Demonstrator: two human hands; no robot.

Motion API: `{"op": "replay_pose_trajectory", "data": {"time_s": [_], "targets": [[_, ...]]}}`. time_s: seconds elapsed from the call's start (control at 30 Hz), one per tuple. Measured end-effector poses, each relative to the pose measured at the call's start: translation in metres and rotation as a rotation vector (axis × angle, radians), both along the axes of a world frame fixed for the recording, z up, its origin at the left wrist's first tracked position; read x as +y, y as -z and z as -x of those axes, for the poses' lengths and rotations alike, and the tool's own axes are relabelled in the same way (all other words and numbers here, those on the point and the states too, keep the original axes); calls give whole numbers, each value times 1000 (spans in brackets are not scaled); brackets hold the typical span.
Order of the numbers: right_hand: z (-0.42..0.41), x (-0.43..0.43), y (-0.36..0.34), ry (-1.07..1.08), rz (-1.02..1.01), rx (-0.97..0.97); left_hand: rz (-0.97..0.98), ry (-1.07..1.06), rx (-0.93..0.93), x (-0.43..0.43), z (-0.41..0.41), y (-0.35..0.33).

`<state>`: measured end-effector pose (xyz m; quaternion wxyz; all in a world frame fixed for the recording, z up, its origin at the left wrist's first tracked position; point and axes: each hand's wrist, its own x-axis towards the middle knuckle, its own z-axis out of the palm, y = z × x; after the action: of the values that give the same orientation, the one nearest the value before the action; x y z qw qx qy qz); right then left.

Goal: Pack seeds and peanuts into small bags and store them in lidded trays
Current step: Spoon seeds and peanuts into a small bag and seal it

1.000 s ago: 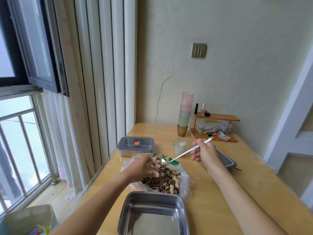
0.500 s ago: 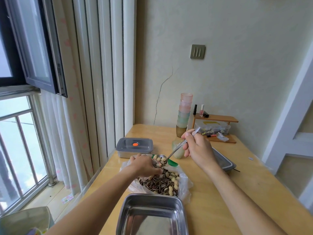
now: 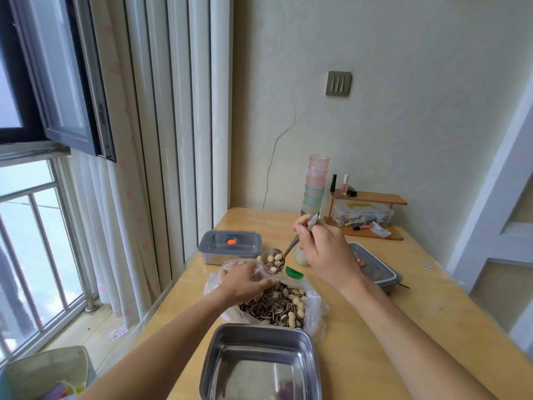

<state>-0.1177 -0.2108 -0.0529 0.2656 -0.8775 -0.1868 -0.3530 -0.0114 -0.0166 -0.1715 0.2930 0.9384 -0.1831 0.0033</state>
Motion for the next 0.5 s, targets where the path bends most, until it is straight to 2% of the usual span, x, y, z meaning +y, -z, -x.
{"op": "replay_pose_trajectory", "data": {"time_s": [0.13,0.3,0.5], "targets": [[-1,3,0,-41,-14,50,67,36,51,0,3,-1],[-2,1,0,1,-22,3,98,34,53,-1,7,-3],[2,5,-2,-78,55,63,128,47,58,-3,7,-2]]}}
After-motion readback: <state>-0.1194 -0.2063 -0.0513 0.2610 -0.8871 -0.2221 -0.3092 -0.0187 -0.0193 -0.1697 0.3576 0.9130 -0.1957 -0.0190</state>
